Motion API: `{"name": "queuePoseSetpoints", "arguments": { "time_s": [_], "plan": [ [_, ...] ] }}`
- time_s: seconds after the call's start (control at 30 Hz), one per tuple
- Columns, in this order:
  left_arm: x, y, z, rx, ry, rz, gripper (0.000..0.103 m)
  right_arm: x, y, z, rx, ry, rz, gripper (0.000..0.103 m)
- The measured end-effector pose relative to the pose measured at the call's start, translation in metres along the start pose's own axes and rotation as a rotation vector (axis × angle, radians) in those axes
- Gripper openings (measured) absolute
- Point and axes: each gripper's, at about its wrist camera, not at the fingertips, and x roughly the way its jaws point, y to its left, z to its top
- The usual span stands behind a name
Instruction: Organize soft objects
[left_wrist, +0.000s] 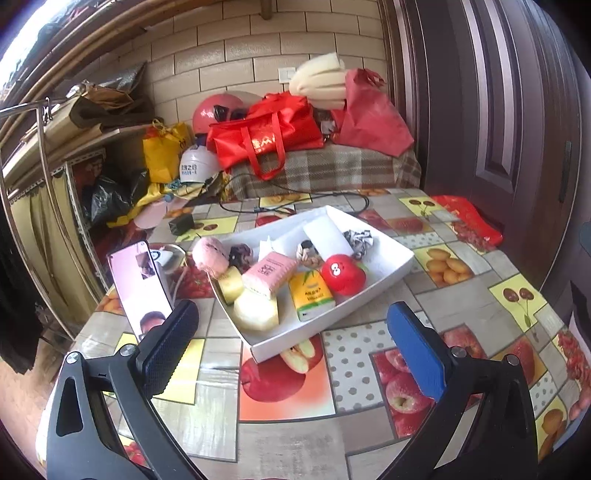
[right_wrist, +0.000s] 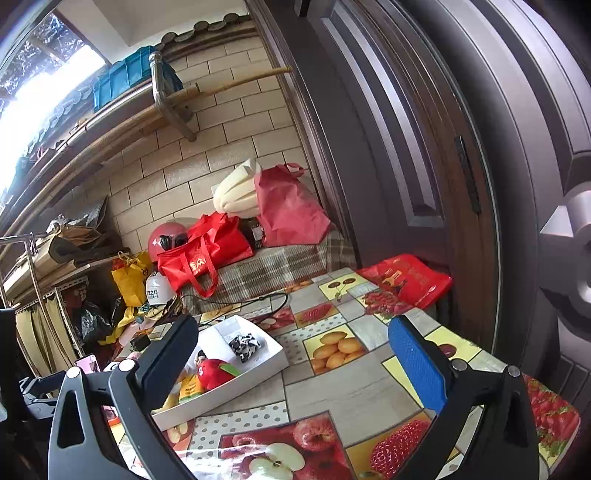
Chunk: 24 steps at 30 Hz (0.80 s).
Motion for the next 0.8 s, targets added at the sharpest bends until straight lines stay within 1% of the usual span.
{"name": "queuePoseSetpoints", "arguments": {
  "time_s": [0.1,0.2,0.33,0.8],
  "plan": [
    [0.006,-0.002,-0.003,0.007,0.019,0.009,0.103,0.002,-0.001,-0.001,0.004,0.008,0.001,0.103],
    [0.007,-0.003,-0.005,0.017,0.021,0.016,0.103,0.003,-0.003,-0.002,0.014,0.016,0.004,0.103],
    [0.007,-0.003,-0.006,0.023,0.019,0.011,0.103,0.005,-0.006,-0.003,0.034,0.037,0.016,0.103],
    [0.015,-0.003,-0.009,0.035,0.050,-0.017,0.103,0.010,-0.005,-0.007,0.046,0.060,0.022,0.103]
  ]
}}
